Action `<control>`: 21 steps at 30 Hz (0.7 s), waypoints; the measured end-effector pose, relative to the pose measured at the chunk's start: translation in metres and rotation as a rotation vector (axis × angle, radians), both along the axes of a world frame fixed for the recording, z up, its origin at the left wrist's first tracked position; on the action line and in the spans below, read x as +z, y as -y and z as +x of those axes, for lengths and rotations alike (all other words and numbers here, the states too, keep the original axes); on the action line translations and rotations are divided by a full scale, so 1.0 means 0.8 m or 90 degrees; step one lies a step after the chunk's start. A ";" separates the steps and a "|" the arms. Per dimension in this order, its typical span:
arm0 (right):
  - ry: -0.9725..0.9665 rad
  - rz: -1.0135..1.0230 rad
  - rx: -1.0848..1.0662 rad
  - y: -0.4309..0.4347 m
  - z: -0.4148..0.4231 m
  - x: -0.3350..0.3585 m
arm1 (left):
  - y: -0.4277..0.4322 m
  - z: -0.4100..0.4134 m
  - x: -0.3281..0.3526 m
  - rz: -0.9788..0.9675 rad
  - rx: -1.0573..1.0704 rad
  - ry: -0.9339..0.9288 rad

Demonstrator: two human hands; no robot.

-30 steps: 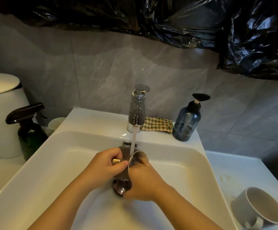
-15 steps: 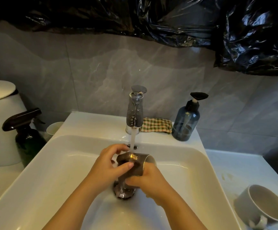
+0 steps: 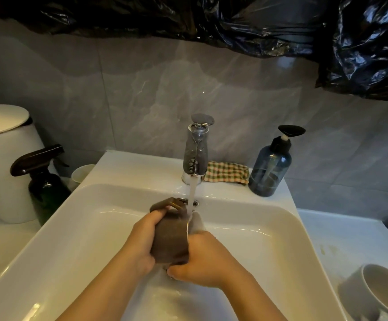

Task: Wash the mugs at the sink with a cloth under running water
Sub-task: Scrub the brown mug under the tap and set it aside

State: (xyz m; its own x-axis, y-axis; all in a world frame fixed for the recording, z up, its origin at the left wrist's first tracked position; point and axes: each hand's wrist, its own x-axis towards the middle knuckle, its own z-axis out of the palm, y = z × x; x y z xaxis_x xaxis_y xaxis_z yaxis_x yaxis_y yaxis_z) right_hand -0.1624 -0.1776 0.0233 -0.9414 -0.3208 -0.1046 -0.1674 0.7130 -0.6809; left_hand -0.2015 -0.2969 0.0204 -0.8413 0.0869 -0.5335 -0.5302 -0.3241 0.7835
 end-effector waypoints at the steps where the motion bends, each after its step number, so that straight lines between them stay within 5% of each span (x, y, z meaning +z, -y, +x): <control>1: 0.050 -0.052 -0.019 0.001 0.000 0.001 | -0.002 0.002 -0.002 -0.003 0.007 -0.002; 6: 0.318 -0.704 -0.186 -0.004 0.000 0.018 | -0.017 0.001 0.000 -0.100 0.021 -0.137; 8: 0.367 -0.849 -0.239 -0.009 0.000 0.021 | -0.021 -0.005 0.003 -0.130 -0.001 -0.156; 10: 0.345 -0.792 -0.227 -0.016 0.002 0.024 | -0.021 -0.011 0.003 -0.119 -0.020 -0.134; 13: 0.294 -0.471 -0.131 -0.018 0.010 0.029 | -0.014 -0.016 0.003 -0.058 -0.017 -0.044; 15: 0.278 -0.368 -0.107 -0.018 0.010 0.027 | -0.009 -0.014 0.002 -0.040 -0.010 -0.006; 21: 0.374 -0.613 -0.184 -0.024 0.003 0.021 | -0.005 -0.009 0.002 -0.057 -0.028 -0.015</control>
